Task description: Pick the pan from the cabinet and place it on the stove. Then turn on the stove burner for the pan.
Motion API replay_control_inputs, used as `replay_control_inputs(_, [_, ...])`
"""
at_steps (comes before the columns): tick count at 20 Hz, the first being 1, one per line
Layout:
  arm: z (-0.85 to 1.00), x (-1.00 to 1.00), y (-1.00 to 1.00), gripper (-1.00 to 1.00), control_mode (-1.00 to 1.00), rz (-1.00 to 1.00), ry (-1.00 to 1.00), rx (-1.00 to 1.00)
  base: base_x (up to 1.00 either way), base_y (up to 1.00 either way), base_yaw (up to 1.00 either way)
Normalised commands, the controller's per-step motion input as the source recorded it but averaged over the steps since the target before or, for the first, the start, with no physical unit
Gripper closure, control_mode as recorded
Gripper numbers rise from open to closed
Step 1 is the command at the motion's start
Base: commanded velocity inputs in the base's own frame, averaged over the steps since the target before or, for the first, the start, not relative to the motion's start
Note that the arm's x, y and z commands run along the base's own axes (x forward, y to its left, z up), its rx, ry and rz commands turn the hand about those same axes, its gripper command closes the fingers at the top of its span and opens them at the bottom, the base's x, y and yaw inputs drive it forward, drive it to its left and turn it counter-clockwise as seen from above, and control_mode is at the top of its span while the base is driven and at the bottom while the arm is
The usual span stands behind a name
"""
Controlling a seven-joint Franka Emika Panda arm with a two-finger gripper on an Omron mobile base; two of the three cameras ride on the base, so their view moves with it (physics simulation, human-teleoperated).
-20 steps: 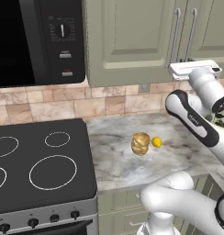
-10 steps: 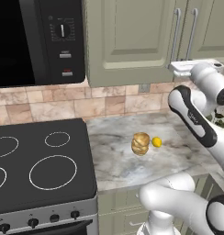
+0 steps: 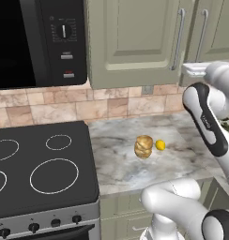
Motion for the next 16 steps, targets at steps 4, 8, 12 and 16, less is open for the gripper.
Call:
replay_control_inputs(4, [-0.09, -0.38, -0.54, 1.0, -1.0, 0.01, 0.16, 0.03, 0.0, 0.0, 0.0])
replay_control_inputs(8, [-0.2, -0.53, -0.57, 1.0, -1.0, 0.0, 0.13, 0.02, 0.0, 0.0, 0.0])
replay_control_inputs(12, [-0.27, -0.67, -0.73, 1.0, -1.0, 0.0, 0.04, 0.05, 0.0, 0.0, 0.0])
replay_control_inputs(16, [-0.4, -0.69, -0.69, 1.0, -1.0, 0.0, 0.0, 0.08, 0.0, 0.0, 0.0])
